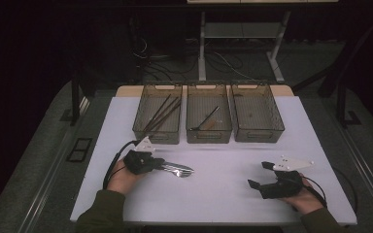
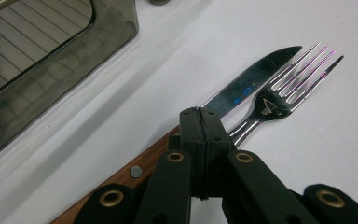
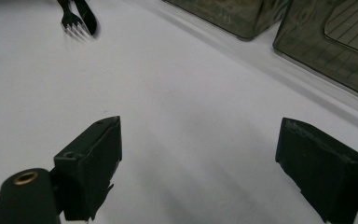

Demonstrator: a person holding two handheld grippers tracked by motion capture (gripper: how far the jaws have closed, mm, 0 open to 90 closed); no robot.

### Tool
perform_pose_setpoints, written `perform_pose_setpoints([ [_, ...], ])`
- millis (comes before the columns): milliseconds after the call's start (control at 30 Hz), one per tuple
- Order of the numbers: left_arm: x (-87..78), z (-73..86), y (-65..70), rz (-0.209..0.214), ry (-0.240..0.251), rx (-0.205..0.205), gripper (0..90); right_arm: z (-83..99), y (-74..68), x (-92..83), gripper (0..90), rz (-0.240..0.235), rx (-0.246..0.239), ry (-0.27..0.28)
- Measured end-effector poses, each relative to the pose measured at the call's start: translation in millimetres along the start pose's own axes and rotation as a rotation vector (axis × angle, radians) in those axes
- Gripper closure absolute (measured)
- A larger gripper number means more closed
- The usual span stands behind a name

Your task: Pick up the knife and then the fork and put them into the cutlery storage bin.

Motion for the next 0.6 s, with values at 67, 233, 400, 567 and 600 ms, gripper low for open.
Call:
perform_pose_setpoints([
  [67,0.2,0.2,-0.6,0.006,0.005,-0.005,89.4,0.0,0.1,-0.5,14.5,0.0,-0.002,0.001],
  [233,0.6,2.3,1.2,0.026,-0.008,-0.006,89.4,0.0,0.2,-0.1,14.5,0.001,0.001,0.0],
  [400,-1.7,5.5,1.6,0.039,-0.018,0.001,89.4,0.4,0.6,-0.3,14.5,0.001,0.001,-0.001],
  [567,-4.9,9.2,1.7,0.055,-0.02,-0.01,89.4,0.4,0.0,0.3,14.5,-0.001,-0.001,-0.004],
  [600,-5.2,9.8,2.2,0.061,-0.016,-0.02,89.4,0.4,0.0,0.4,14.5,-0.001,-0.001,-0.004],
])
Point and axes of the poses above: each handheld gripper's, and its own axes: x roughly forward along the jaws, z roughly out of its underside, y roughly to its right, the point moved 8 cm from there along x, roughly forward along the jaws, and after that the axes turned 12 degrees about -x, right-handed, at the moved point
